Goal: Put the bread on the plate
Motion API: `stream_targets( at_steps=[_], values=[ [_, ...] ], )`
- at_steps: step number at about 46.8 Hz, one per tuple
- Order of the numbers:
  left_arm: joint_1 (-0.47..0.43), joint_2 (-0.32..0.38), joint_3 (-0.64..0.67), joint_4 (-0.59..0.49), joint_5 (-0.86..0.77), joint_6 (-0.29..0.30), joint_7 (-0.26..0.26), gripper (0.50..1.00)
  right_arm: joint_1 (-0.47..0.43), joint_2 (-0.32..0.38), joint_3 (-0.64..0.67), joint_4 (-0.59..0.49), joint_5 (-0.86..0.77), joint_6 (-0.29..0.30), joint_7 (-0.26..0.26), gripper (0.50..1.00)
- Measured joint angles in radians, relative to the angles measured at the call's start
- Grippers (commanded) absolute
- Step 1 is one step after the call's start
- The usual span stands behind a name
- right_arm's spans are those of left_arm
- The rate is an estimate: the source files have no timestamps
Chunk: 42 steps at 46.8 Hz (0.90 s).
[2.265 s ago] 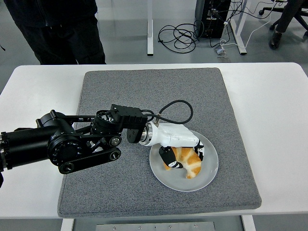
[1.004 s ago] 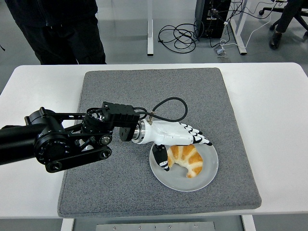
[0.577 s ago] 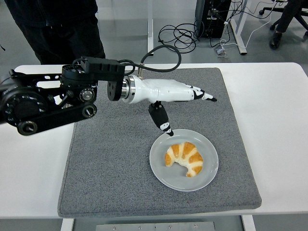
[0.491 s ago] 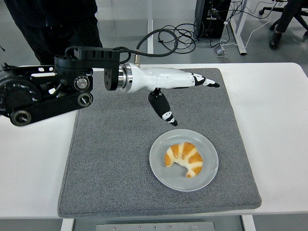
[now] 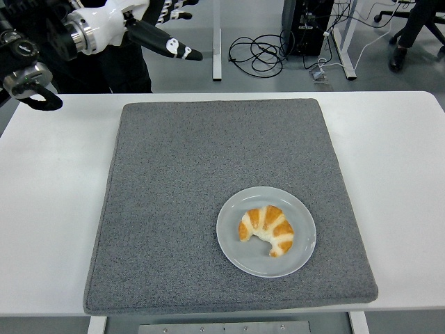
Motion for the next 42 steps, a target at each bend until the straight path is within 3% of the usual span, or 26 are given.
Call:
stream_targets(
  at_steps=[12, 23, 31, 42],
  values=[
    [0.164, -0.097, -0.112, 0.23, -0.202, -0.002, -0.002, 0.99, 0.0, 0.0, 0.0, 0.006, 0.0, 0.001, 0.0, 1.0],
    [0.278, -0.21, -0.318, 0.403, -0.249, -0.014, -0.003, 0.99, 0.023, 0.0, 0.001, 0.029, 0.0, 0.003, 0.0, 1.0],
    [0.31, -0.271, -0.337, 0.448, -0.252, -0.028, -0.006, 0.99, 0.029, 0.0, 0.002, 0.026, 0.0, 0.003, 0.0, 1.0],
    [0.318, -0.347, -0.337, 0.553, -0.287, -0.098, -0.045, 0.99, 0.032, 0.0, -0.001, 0.02, 0.0, 0.001, -0.001, 1.0]
  ],
)
